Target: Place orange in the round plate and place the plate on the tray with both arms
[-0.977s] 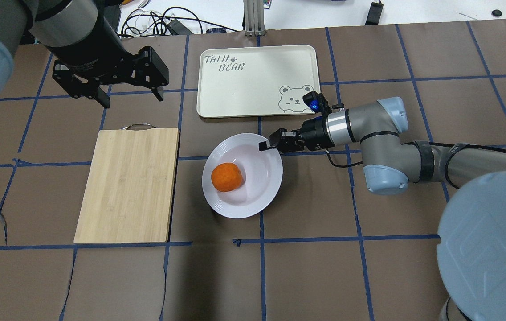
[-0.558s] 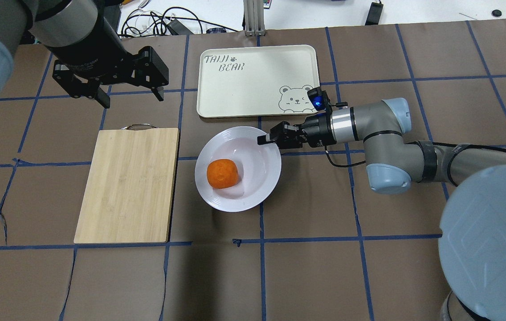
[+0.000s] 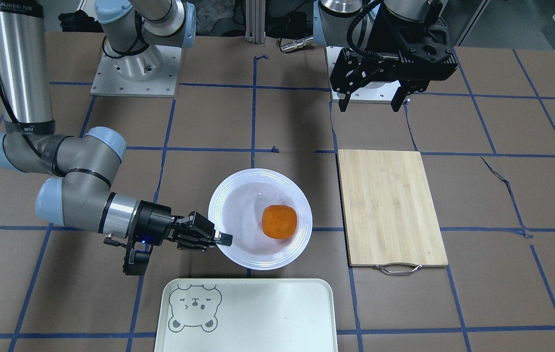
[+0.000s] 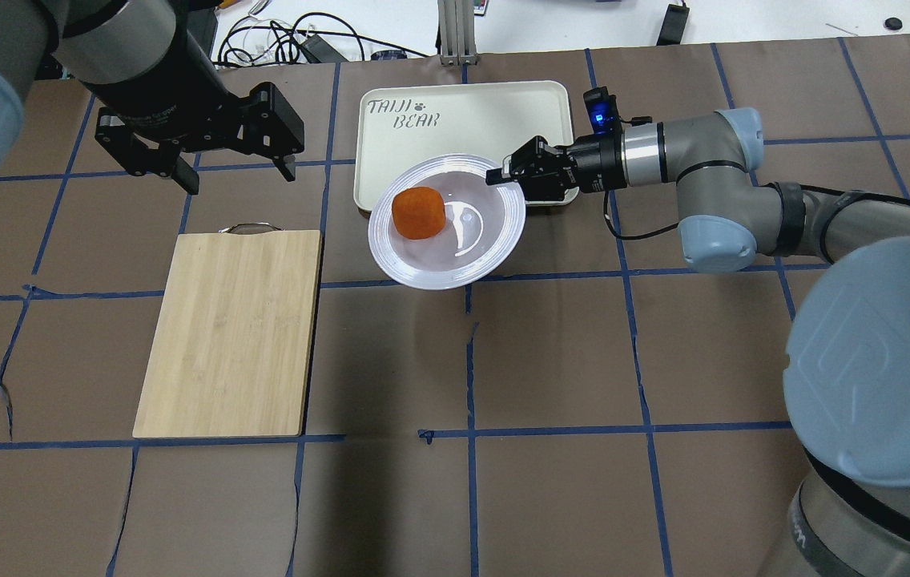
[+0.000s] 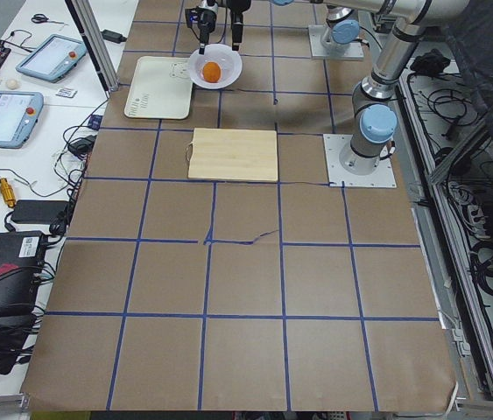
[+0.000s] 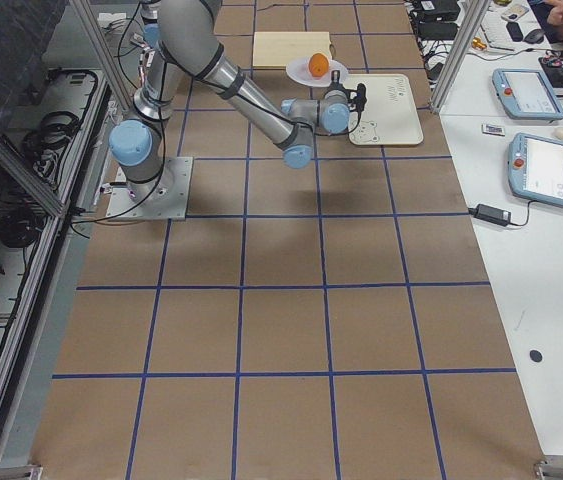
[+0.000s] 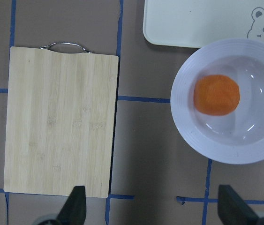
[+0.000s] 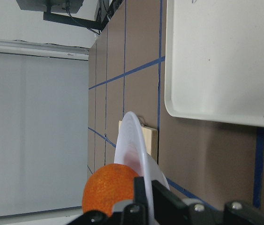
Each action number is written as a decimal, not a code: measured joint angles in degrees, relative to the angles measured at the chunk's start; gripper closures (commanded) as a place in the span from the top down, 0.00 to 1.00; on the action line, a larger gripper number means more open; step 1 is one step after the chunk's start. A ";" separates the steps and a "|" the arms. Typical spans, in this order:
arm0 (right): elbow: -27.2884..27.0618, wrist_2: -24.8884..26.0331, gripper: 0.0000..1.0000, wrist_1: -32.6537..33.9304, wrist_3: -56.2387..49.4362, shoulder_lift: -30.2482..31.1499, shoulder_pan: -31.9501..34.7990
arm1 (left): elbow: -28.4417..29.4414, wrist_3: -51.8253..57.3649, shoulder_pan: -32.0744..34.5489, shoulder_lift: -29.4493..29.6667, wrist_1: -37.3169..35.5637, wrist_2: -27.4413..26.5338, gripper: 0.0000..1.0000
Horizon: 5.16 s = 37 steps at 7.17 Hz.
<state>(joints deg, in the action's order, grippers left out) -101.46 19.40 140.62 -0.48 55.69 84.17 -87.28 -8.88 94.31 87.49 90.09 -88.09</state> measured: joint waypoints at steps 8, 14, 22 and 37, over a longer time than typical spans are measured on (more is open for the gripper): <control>28.42 -0.34 0.00 -0.79 1.72 -20.65 -0.23 | -0.05 0.02 0.03 -0.10 0.02 -0.25 1.00; 33.19 0.46 0.00 -0.87 1.71 -25.15 -0.23 | 0.00 0.06 0.00 -0.13 0.00 -0.32 1.00; 33.62 19.76 0.87 -1.20 1.09 -19.45 -0.23 | 0.03 0.00 0.02 -0.02 -0.12 0.08 1.00; 17.80 66.91 1.00 -54.36 7.00 27.92 3.85 | 0.09 0.00 -0.09 -0.13 -0.18 -0.07 1.00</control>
<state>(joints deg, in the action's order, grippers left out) -83.66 86.31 86.26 6.52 83.62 88.01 -87.19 -8.88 94.22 87.36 89.91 -88.16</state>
